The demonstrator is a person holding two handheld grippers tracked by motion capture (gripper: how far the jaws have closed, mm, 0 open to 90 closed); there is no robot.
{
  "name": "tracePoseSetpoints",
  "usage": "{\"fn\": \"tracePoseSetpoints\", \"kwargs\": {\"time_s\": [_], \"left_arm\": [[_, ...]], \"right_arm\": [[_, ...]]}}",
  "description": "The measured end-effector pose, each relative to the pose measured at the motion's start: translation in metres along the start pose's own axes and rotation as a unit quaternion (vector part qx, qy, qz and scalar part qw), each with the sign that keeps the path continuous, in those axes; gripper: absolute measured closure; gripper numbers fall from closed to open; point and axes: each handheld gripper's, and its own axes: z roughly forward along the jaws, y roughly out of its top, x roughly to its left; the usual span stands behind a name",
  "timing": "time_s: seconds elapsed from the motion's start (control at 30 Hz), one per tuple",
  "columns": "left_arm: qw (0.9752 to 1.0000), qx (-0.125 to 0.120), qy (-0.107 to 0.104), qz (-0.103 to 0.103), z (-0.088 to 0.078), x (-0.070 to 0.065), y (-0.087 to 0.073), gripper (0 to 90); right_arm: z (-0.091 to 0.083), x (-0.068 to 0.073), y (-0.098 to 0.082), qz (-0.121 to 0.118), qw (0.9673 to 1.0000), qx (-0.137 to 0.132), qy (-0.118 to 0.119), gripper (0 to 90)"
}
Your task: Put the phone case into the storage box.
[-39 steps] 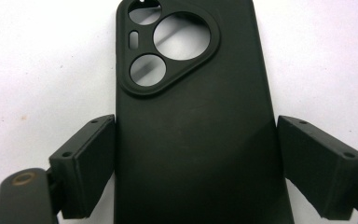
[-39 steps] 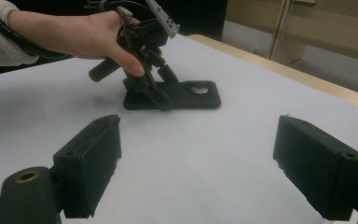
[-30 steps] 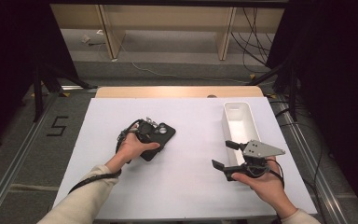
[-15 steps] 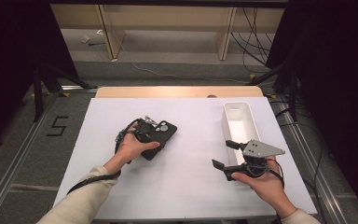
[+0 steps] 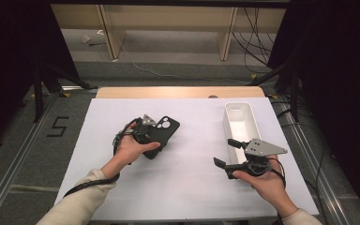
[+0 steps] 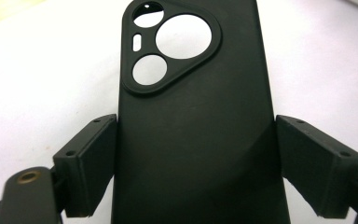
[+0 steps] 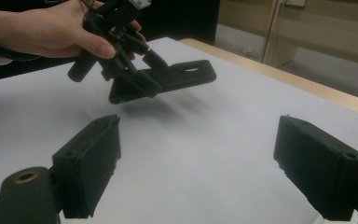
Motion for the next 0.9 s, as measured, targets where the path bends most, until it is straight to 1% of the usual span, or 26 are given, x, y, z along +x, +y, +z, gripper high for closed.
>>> {"fn": "tracePoseSetpoints", "kwargs": {"time_s": [0.1,0.13,0.33,0.37,0.6,0.67,0.77,0.9], "left_arm": [[1.0,-0.007,-0.003,0.004,-0.005,-0.004,0.002,16.1],[0.9999,-0.011,-0.004,0.01,-0.007,-0.005,0.002,16.1],[0.9993,-0.034,-0.008,0.015,-0.017,-0.013,0.002,16.1],[0.9991,-0.038,-0.009,0.014,-0.019,-0.014,0.001,16.1],[0.998,-0.056,-0.018,0.023,-0.034,-0.021,-0.006,16.2],[0.9978,-0.058,-0.022,0.024,-0.038,-0.023,-0.007,16.1],[0.9972,-0.065,-0.024,0.027,-0.044,-0.027,-0.01,16.1],[0.9966,-0.07,-0.029,0.031,-0.051,-0.03,-0.014,16.1]], "right_arm": [[0.0,-0.001,0.002,-0.001,1.0,-0.002,-0.001,15.9],[0.0,-0.001,0.002,-0.001,1.0,-0.003,-0.001,15.9],[0.002,-0.002,0.006,0.001,1.0,-0.008,-0.003,15.9],[0.003,-0.003,0.007,0.003,1.0,-0.009,-0.004,15.9],[0.007,-0.004,0.011,0.007,0.9999,-0.01,-0.005,16.0],[0.009,-0.004,0.012,0.008,0.9999,-0.01,-0.005,16.0],[0.012,-0.005,0.015,0.004,0.9999,-0.011,-0.005,16.1],[0.017,-0.003,0.021,0.004,0.9999,-0.011,-0.003,16.1]]}}
